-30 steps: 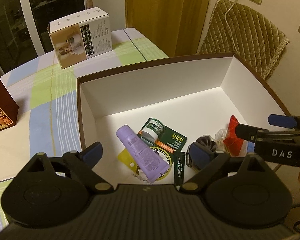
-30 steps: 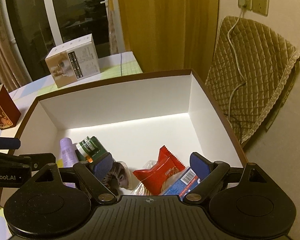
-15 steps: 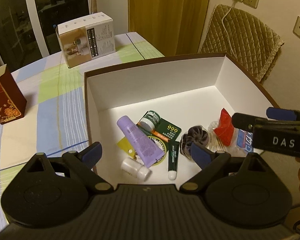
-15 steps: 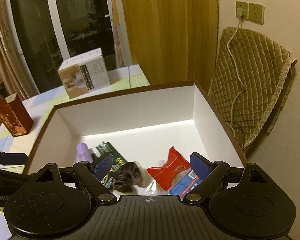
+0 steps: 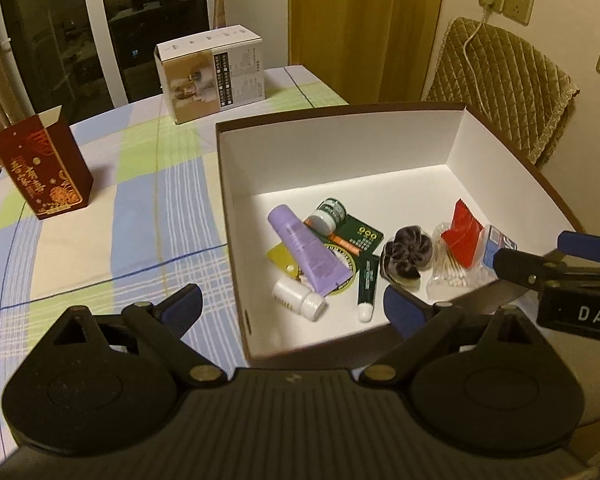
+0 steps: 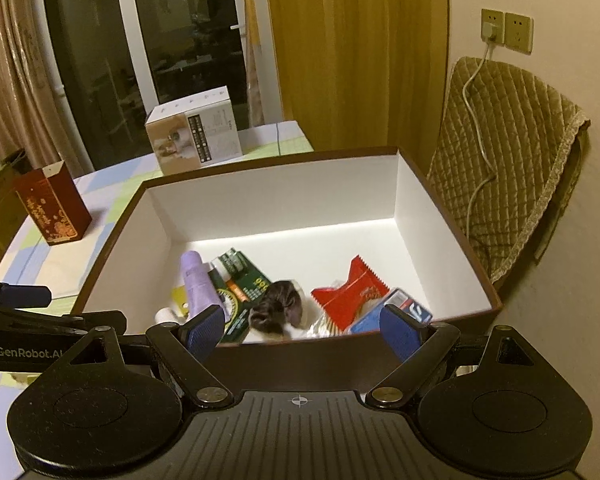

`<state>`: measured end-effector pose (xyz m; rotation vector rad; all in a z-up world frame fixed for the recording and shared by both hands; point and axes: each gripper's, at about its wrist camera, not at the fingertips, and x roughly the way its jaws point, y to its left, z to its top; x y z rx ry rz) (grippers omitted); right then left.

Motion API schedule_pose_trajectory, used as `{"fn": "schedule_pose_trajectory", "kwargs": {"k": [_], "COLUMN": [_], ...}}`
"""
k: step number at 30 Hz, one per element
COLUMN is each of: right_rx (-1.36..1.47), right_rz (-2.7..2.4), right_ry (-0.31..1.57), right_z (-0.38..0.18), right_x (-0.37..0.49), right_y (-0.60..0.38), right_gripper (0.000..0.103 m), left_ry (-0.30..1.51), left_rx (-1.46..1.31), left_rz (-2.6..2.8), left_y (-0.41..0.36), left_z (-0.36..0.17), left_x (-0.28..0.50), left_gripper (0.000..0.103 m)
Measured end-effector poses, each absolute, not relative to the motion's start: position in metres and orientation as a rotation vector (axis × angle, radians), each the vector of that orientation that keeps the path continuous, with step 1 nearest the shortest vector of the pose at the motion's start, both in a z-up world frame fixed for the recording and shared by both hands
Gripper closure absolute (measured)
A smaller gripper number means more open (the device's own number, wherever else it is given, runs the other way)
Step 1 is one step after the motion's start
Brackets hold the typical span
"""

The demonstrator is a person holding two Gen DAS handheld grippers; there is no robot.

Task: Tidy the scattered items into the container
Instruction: 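Withdraw both tools from the box back toward the table items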

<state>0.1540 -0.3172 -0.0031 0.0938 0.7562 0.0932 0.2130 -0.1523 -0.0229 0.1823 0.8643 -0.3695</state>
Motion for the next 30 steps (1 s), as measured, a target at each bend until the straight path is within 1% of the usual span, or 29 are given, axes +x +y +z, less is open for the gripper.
{"fn": "schedule_pose_trajectory", "kwargs": {"k": [11,30], "right_rx": [0.141,0.05], "right_rz": [0.12,0.214], "right_ry": [0.785,0.824], "right_z": [-0.001,-0.007], "right_x": [0.132,0.113], "right_y": [-0.313,-0.264], "right_gripper": [0.013,0.013], "left_ry": [0.889,0.897], "left_rx": [0.189,0.182], "left_rz": [-0.335,-0.256], "left_y": [-0.13,-0.077], "left_z": [-0.026,-0.025], "left_x": [0.184,0.159], "left_gripper": [0.007,0.007]}}
